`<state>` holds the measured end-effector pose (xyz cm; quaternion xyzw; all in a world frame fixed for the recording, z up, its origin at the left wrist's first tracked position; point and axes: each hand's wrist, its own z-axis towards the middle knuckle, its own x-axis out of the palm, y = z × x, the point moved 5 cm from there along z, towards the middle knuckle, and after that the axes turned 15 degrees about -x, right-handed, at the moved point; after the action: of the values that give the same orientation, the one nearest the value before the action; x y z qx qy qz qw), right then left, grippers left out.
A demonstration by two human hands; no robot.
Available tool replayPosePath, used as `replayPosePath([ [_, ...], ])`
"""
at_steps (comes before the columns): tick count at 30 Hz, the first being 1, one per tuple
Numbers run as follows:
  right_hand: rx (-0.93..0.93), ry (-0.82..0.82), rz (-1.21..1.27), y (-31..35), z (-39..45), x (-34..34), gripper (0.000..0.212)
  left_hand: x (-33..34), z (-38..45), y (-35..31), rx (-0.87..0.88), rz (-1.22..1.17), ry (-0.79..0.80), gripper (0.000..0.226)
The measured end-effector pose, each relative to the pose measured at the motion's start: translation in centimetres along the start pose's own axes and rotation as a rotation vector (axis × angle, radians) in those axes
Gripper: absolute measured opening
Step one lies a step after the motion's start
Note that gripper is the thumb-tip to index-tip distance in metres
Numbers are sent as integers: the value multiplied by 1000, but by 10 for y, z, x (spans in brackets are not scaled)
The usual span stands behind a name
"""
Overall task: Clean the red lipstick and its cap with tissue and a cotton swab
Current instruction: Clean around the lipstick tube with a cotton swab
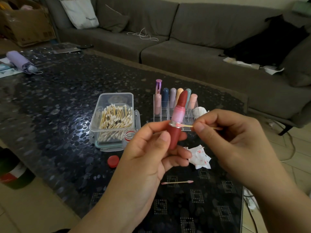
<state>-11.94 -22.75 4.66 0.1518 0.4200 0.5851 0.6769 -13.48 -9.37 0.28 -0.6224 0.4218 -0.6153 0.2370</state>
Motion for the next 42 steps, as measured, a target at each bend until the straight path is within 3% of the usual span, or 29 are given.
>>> replayPosePath([
  [2, 9, -16, -11, -1, 0, -1, 9, -2, 0, -1, 16, 43, -38, 15],
  [7, -18, -1, -41, -1, -1, 6, 7, -1, 2, 3, 22, 83, -99, 36],
  [15, -27, -10, -82, 0, -2, 4, 9, -6, 1, 1, 101, 178, -186, 28],
  [25, -38, -8, 10, -3, -2, 0, 6, -4, 1, 1, 66, 69, -118, 20],
  [33, -44, -12, 77, -1, -3, 4, 6, -3, 2, 6, 40, 150, -49, 31],
  [42, -11, -10, 69, -2, -2, 1, 6, -5, 3, 7, 53, 147, -59, 28],
])
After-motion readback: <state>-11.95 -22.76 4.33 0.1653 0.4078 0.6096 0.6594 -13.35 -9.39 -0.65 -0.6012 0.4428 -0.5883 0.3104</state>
